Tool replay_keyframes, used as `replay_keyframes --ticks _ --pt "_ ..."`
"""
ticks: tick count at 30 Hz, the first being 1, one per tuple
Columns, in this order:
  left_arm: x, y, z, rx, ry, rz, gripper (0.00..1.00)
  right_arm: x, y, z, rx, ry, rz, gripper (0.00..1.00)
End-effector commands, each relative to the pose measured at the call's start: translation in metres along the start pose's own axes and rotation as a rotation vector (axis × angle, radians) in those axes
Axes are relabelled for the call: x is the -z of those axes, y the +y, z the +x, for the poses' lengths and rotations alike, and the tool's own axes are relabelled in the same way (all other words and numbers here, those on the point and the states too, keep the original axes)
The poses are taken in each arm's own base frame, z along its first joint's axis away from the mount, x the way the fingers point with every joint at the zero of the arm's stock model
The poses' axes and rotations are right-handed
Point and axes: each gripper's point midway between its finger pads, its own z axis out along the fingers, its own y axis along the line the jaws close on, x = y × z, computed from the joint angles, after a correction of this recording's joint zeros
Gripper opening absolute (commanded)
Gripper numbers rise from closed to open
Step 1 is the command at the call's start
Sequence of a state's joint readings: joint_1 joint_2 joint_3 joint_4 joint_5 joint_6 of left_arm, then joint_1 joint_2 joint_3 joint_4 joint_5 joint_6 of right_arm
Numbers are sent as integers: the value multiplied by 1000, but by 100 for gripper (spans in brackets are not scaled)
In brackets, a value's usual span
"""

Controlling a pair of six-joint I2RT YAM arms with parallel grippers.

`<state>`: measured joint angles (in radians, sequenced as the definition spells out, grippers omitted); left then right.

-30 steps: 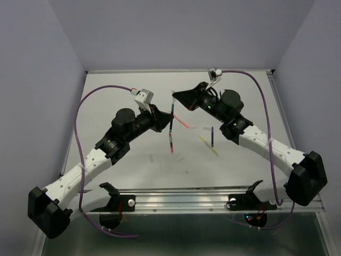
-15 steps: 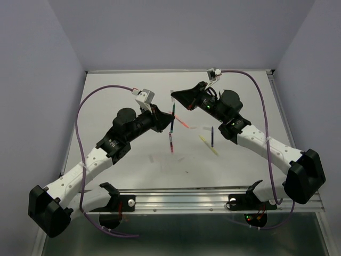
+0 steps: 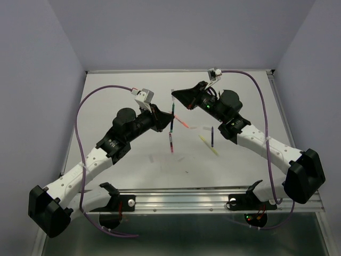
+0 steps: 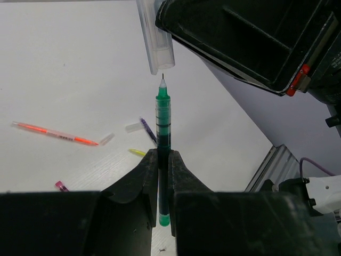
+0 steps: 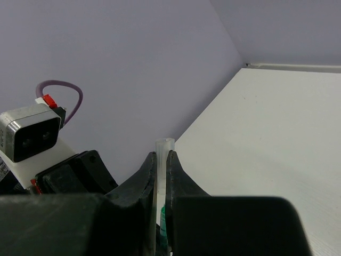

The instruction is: Insert the pens into the pen caps

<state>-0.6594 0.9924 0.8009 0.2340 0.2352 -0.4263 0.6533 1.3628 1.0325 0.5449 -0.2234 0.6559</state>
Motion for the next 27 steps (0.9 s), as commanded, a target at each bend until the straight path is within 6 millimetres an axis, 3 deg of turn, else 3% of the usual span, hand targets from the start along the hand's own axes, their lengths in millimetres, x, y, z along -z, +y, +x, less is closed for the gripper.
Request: replay_keyframes --ticks 1,18,23,27 --pt "3 -12 -26 -35 -71 25 0 0 11 -19 34 -56 -26 1" --pt "3 -13 -36 -63 -96 19 0 -4 7 -3 19 0 -41 1" --pt "4 -13 -37 -63 -103 16 0 -2 6 -4 25 -8 -29 1" --pt "3 -7 -37 -60 -101 -14 0 0 11 -16 43 -41 -30 1"
